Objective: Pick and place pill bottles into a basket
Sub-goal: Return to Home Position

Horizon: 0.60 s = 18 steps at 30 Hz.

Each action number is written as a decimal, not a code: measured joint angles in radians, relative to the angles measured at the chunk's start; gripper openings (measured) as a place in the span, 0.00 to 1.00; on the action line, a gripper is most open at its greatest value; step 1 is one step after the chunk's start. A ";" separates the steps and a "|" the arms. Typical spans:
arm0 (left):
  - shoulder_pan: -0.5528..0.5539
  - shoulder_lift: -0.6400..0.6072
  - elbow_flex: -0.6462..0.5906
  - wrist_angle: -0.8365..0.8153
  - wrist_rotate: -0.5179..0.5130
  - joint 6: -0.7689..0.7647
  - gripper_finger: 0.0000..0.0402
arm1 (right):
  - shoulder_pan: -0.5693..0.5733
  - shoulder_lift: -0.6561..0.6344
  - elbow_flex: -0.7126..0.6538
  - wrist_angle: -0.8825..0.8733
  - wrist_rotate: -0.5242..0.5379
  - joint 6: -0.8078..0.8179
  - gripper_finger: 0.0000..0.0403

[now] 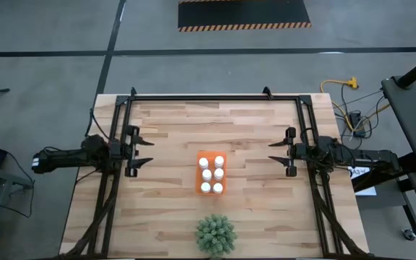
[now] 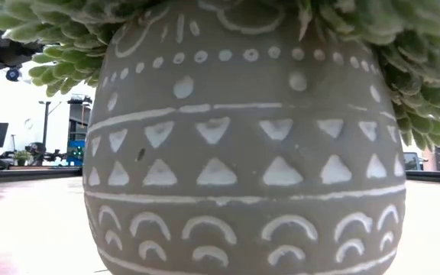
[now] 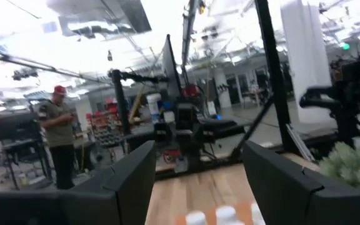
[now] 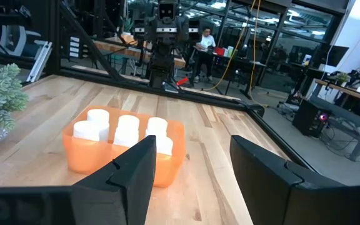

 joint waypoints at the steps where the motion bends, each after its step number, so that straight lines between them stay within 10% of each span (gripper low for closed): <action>1: 0.000 0.000 0.000 -0.018 0.011 0.000 0.55 | 0.000 0.000 0.000 0.000 0.000 0.000 0.48; 11: 0.000 -0.001 -0.001 -0.190 -0.008 0.035 0.55 | 0.000 0.000 0.000 0.000 0.000 0.000 0.48; 18: 0.000 0.002 -0.002 -0.245 -0.199 -0.007 0.55 | 0.000 0.000 0.000 0.000 0.000 0.000 0.48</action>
